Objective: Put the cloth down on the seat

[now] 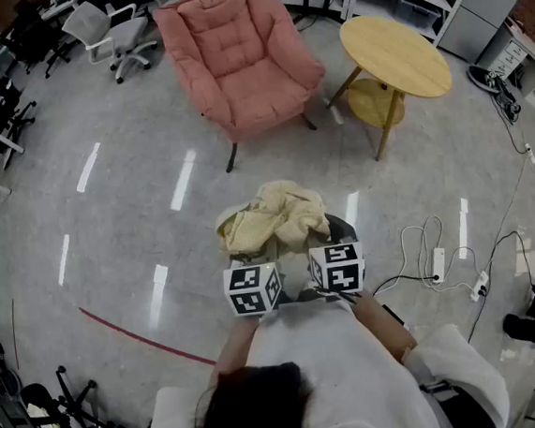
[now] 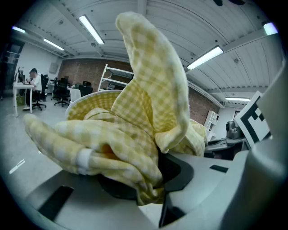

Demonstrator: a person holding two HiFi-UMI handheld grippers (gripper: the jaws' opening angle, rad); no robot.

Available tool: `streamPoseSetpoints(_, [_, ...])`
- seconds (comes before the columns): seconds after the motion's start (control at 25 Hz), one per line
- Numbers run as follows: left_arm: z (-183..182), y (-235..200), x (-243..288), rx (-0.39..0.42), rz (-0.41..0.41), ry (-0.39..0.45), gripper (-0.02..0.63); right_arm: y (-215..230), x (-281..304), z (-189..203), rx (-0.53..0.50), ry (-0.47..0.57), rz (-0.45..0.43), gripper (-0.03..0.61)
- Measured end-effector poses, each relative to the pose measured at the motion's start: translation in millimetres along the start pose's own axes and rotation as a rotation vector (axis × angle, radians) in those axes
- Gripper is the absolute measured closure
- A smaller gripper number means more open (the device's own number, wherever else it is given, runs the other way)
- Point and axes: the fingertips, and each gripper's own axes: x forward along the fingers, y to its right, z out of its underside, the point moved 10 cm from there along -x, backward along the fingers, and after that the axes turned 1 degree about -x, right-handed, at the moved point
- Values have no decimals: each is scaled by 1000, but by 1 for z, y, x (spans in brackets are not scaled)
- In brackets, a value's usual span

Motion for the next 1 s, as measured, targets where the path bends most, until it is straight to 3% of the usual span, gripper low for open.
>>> streamPoseSetpoints(0.4, [-9, -5, 8, 7, 5, 0, 505, 1, 6, -9, -5, 7, -3, 436])
streamPoseSetpoints(1.0, [-25, -61, 19, 26, 73, -44, 503, -37, 36, -18, 52, 10, 48, 434])
